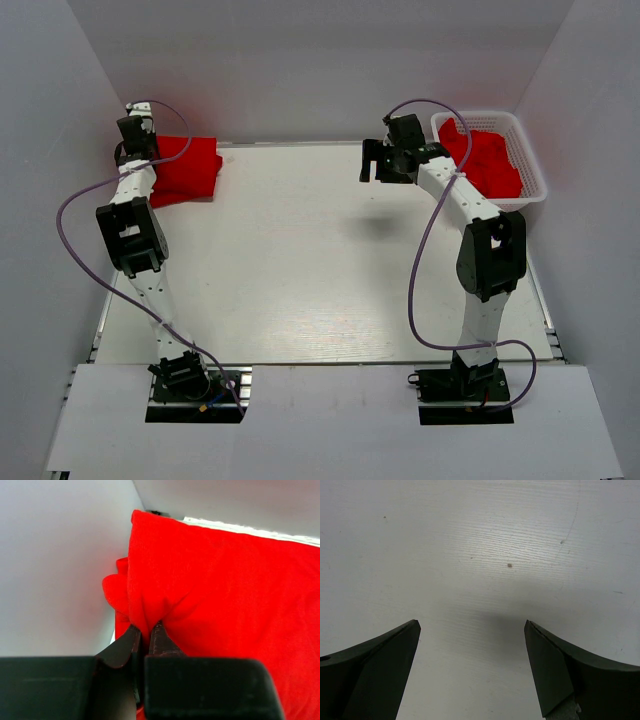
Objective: Fold and stack the t-shirts
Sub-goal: Put the neatly folded tshirt into the corner of the board with the left arm
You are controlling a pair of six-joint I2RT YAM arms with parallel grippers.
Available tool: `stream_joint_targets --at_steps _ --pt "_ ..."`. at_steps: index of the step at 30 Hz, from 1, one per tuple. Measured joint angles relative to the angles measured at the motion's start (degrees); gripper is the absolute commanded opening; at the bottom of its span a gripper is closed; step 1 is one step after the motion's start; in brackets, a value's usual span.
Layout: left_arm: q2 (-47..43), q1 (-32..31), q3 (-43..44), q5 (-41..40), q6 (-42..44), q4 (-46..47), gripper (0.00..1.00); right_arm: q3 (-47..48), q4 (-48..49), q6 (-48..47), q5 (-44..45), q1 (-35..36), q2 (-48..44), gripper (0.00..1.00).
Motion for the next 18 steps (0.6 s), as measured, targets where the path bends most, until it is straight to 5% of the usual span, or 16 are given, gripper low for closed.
stream_joint_targets --at_steps 17,18 --pt "1.07 0.02 -0.28 -12.15 -10.34 -8.5 0.0 0.31 -0.28 0.83 -0.15 0.11 0.46 0.9" --pt "1.07 0.02 -0.28 -12.68 -10.84 -9.01 0.35 0.28 -0.33 0.83 -0.15 0.11 0.46 0.9"
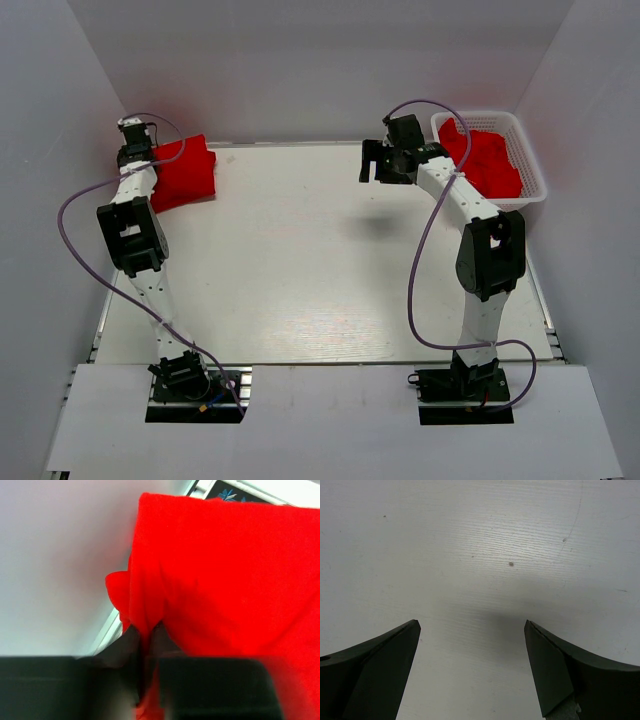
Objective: Fold and stack the t-shirts
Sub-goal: Put the neatly folded tshirt into the corner of the board with the left arm
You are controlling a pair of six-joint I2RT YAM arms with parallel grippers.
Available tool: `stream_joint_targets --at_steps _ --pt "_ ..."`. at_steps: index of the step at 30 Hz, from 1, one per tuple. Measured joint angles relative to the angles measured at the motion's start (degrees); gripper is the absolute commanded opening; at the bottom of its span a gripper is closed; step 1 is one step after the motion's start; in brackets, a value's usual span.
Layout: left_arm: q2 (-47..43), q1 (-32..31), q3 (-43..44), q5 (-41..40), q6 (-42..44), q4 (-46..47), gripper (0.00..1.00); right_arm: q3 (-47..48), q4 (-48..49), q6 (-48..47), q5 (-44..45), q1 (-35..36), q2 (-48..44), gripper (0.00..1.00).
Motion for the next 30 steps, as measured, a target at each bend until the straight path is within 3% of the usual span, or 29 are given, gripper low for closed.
stream_joint_targets --at_steps 1,2,4,13,22,25,30 --pt "0.04 0.0 0.07 -0.57 -0.35 -0.57 0.64 0.0 0.0 0.0 0.0 0.0 0.0 0.9" --pt "0.2 0.0 0.31 -0.96 -0.68 -1.49 0.81 -0.04 -0.02 0.0 0.0 0.0 0.0 0.9" --pt "0.46 0.04 0.83 -2.27 -1.97 -2.99 0.99 -0.24 -0.04 0.0 0.0 0.0 0.0 0.9" --pt "0.44 0.24 8.9 -4.5 -4.66 -9.03 0.99 -0.39 -0.5 -0.04 -0.17 0.22 -0.07 0.9" --pt "-4.59 -2.19 14.91 8.68 -3.76 -14.27 0.99 -4.81 1.31 0.17 -0.15 0.28 -4.24 0.9" --pt "-7.45 -7.23 11.47 11.74 -3.91 -15.37 0.99 -9.01 2.25 1.18 0.2 0.22 -7.82 0.9" --pt "-13.25 -21.88 -2.21 16.06 -7.23 -15.52 0.99 -15.61 3.93 3.5 1.53 0.0 -12.66 0.9"
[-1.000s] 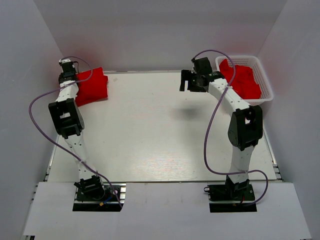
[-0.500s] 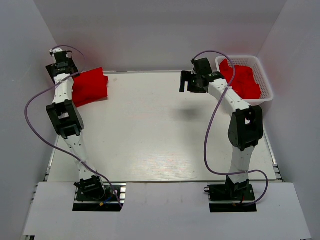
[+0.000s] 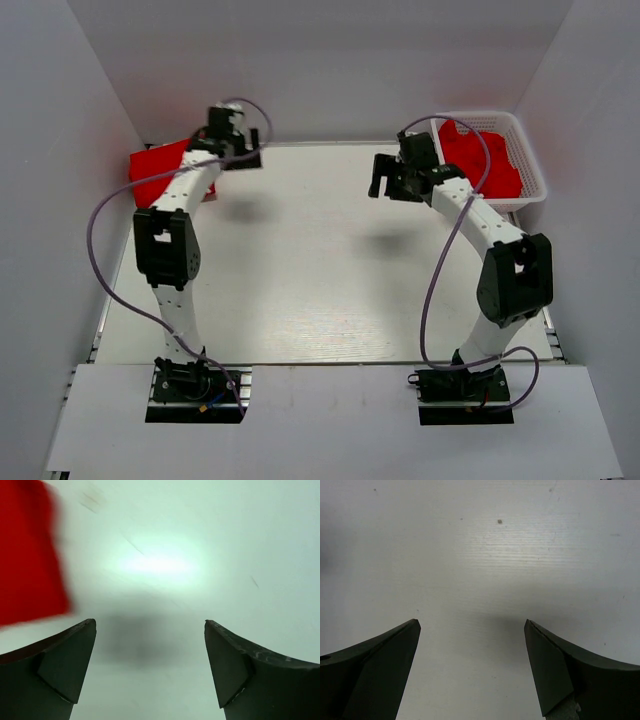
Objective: Fold and stack the t-shirts
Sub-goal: Put the neatly folded tshirt into the corner of the board with the left arm
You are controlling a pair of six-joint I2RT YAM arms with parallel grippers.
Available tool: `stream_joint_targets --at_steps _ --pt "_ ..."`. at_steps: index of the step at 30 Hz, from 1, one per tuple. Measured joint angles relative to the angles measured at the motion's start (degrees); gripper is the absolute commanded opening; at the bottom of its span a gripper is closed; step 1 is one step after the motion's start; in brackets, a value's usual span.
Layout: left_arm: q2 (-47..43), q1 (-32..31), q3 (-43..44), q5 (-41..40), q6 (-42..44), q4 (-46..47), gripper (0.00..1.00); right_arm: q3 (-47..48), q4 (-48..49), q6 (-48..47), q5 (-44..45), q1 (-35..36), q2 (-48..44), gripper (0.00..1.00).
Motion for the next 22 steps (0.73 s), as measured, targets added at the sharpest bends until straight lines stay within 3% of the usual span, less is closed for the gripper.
stream_joint_targets --at_steps 4,8,16,22 --pt "-4.76 -9.18 -13.2 1.46 -3.04 -0.83 0.99 -7.37 1.2 1.46 0.04 -0.52 -4.0 0.9" --pt "-10.99 -12.35 -23.58 -0.39 -5.49 -2.69 0.99 -11.47 1.29 2.1 -0.5 -0.83 -5.79 0.9" --pt "-18.75 -13.05 -25.88 -6.01 -8.07 -3.21 0.99 -12.17 2.99 2.08 -3.54 -0.83 -7.54 0.9" --pt "-19.71 -14.14 -26.1 -7.08 -8.59 -2.1 0.99 -12.17 4.22 1.92 -5.4 -0.81 -8.22 0.9"
